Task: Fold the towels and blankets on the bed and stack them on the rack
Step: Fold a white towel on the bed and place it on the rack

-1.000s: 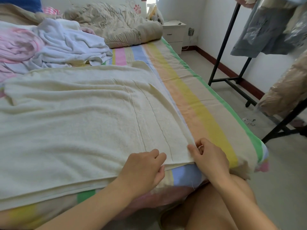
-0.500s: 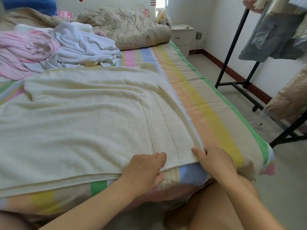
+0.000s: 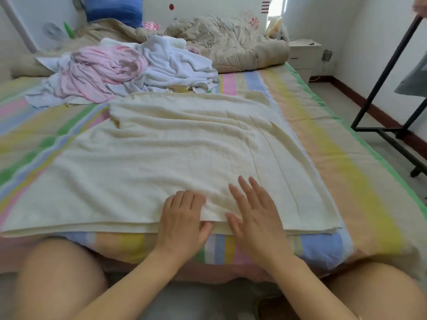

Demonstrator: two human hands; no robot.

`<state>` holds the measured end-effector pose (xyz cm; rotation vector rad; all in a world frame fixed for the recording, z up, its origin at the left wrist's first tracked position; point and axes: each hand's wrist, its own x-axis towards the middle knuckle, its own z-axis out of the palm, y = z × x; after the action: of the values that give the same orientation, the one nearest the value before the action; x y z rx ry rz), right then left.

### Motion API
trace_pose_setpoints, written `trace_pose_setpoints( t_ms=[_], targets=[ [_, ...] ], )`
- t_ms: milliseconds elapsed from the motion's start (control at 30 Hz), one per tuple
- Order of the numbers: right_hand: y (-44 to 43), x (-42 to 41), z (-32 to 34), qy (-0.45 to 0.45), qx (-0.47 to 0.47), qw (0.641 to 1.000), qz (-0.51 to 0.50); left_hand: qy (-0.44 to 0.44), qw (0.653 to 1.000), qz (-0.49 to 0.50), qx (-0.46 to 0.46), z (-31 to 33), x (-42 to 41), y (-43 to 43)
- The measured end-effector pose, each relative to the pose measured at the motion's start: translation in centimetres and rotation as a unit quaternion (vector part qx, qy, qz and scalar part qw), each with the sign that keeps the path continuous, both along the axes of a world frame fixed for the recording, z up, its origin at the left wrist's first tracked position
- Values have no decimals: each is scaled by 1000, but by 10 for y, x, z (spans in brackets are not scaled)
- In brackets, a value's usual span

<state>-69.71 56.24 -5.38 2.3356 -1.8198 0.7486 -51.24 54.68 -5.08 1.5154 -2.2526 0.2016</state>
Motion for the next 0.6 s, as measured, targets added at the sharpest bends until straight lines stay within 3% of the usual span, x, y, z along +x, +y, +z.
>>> trace_pose_setpoints(
  t_ms=[100, 200, 400, 600],
  targets=[
    [0, 43, -5, 36, 8, 996, 84, -5, 995, 99, 11, 2, 62, 0],
    [-6, 74, 5, 37, -11, 994, 98, 11, 984, 176, 9, 2, 126, 2],
    [-21, 128, 14, 90, -15, 980, 175, 6, 991, 134, -13, 1, 167, 7],
    [-26, 132, 13, 79, -38, 971, 221, -46, 996, 55, -50, 3, 183, 4]
  ],
)
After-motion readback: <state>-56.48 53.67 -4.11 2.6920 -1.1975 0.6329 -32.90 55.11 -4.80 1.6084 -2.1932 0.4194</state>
